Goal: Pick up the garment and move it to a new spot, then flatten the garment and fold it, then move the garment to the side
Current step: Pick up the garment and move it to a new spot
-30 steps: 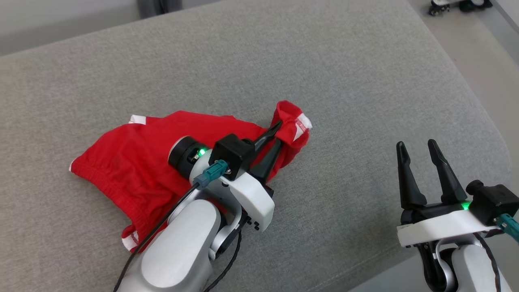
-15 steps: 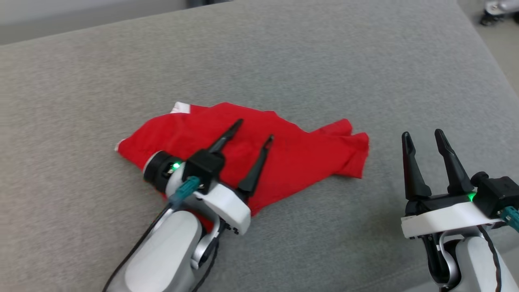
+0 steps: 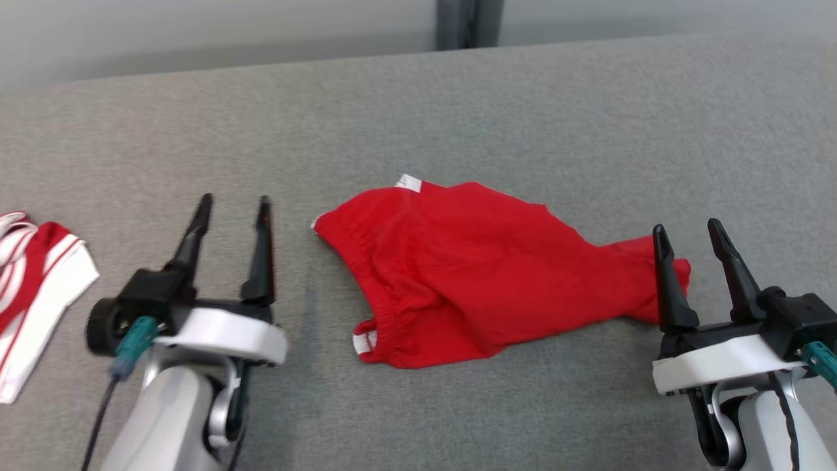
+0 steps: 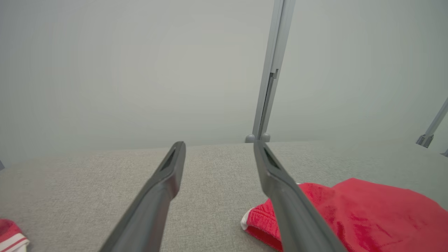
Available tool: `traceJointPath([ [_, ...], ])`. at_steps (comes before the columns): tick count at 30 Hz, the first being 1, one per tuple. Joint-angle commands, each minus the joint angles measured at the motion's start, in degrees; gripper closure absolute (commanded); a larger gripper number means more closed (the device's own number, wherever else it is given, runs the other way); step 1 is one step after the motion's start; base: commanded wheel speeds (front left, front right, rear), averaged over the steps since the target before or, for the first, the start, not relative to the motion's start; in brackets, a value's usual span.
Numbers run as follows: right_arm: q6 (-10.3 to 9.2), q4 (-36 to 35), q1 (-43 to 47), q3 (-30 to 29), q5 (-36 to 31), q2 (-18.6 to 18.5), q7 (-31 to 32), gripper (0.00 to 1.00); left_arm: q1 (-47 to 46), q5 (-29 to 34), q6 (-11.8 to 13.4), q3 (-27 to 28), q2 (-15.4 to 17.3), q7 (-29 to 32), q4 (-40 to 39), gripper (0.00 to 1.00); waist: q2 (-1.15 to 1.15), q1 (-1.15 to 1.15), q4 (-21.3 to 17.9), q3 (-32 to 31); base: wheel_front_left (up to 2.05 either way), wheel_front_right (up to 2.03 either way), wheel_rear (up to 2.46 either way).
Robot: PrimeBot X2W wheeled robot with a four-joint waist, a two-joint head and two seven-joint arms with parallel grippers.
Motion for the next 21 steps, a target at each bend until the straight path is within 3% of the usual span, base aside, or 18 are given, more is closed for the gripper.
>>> traceJointPath([
  [1,0.01,0.1,0.6,-0.3,-0.7,-0.3,-0.3,0.00,2.0,0.3,0.6,2.0,0.8,-0.2,-1.4,0.00,0.00,0.00,2.4,-2.2,0.00,0.00,0.00],
  [8,0.01,0.9,2.1,0.0,-1.5,-0.5,-0.3,0.00,8.2,0.9,-0.4,7.4,2.0,-0.1,-4.4,0.00,0.00,0.00,3.6,-4.7,0.00,0.00,0.00],
  [21,0.01,1.9,6.5,-0.3,-1.4,-0.9,-0.3,0.00,16.7,3.0,-1.4,8.3,1.6,-0.1,-6.4,0.00,0.00,0.00,2.4,-9.5,0.00,0.00,0.00],
])
